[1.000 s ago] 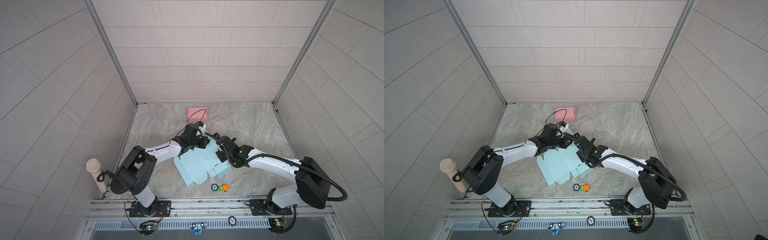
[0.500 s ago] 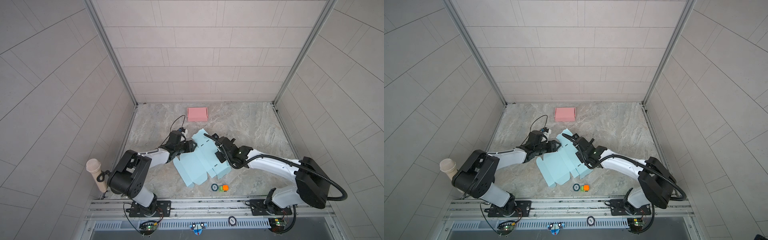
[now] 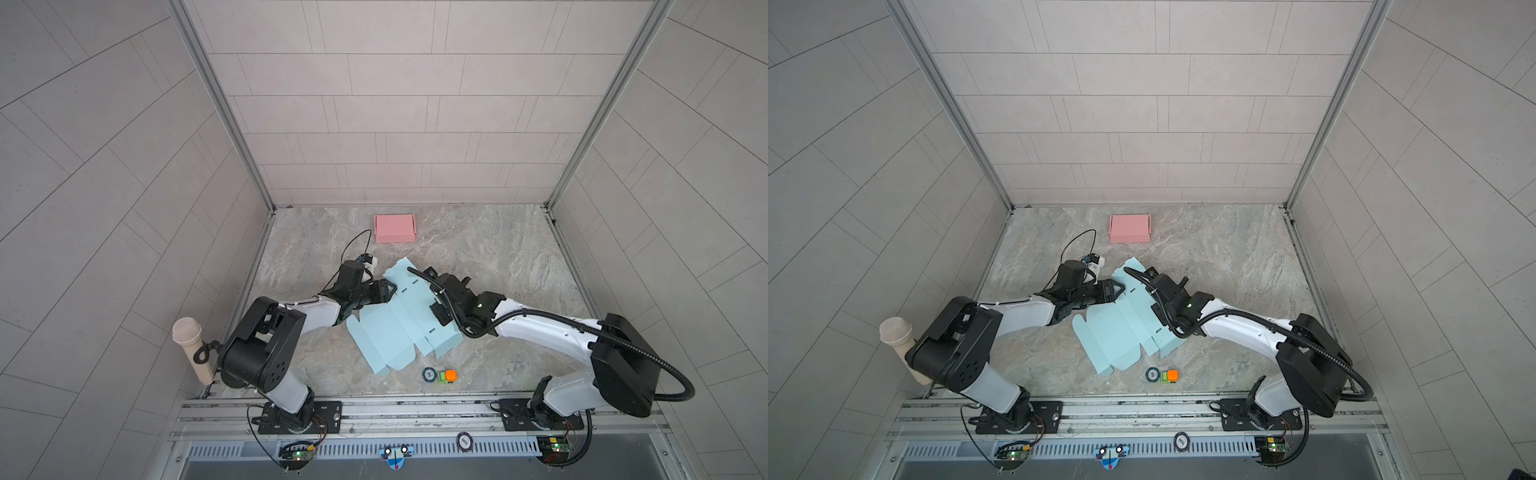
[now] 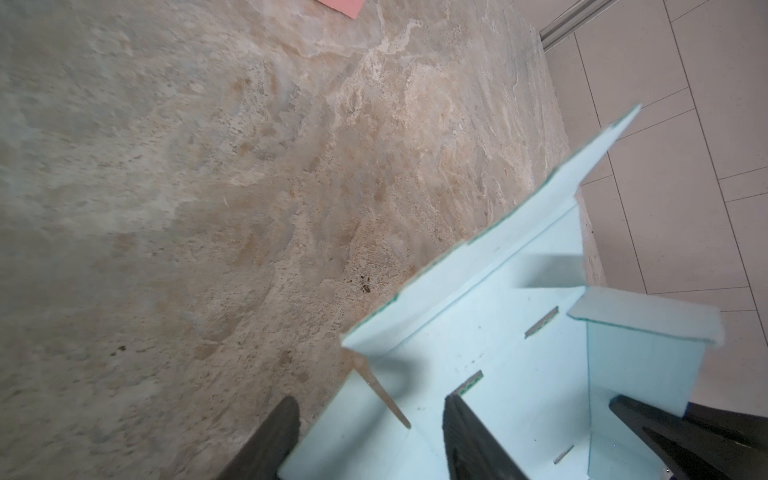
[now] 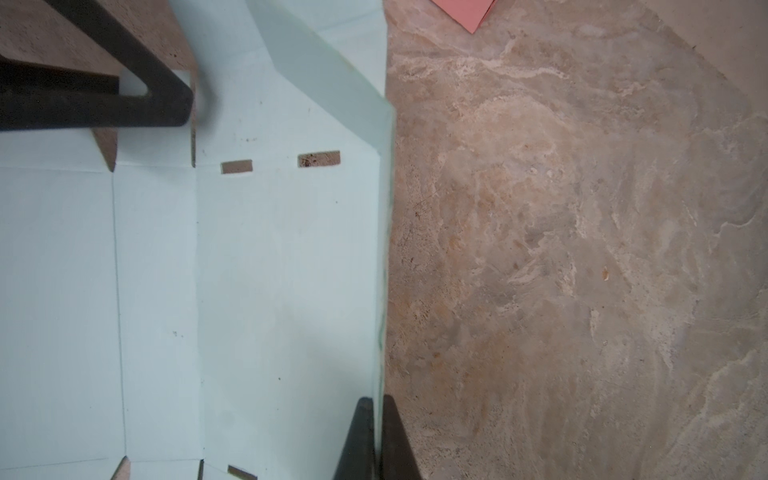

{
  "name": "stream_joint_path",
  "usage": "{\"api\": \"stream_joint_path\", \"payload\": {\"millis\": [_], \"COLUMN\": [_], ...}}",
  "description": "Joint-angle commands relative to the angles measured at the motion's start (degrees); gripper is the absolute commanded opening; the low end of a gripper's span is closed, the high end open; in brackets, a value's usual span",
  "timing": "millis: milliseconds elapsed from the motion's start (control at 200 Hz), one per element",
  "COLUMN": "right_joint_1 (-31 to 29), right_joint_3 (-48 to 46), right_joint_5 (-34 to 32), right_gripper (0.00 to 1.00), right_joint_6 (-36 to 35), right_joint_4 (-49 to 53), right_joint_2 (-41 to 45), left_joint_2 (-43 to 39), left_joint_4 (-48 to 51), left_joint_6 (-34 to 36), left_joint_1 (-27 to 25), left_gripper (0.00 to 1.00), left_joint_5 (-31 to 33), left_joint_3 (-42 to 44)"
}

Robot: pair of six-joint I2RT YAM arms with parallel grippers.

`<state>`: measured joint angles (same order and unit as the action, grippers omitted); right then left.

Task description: Fold the paper box

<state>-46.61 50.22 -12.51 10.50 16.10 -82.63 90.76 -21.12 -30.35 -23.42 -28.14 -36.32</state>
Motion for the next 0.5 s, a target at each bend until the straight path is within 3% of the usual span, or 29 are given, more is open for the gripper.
{"api": "stream_joint_path", "payload": {"millis": [0,200,496], "right_joint_1": [-0.4,-0.4,-0.4], "right_joint_3": [0.3,0.2,0.5], "right_joint_5": [-1.4,-1.7,-2.5], "right_gripper": [0.0,0.0,0.0], "right_joint_6": [-0.4,-0.3,-0.5], "right_joint_4": [-0.4,-0.4,-0.4], "right_joint_2": [0.0,-0.2,-1.2], "left_joint_2": [-3.1,-6.3,-6.3], "left_joint_4": [-0.3,1.8,0.3], "left_joint_6": [0.6,1.1,0.0], "left_joint_1": [-1.2,-3.3,-7.3], "left_gripper": [0.5,0.39,0.36], "left_joint_5": [-0.9,0.2,0.9], "left_joint_3": [0.5,1.9,3.2]}}
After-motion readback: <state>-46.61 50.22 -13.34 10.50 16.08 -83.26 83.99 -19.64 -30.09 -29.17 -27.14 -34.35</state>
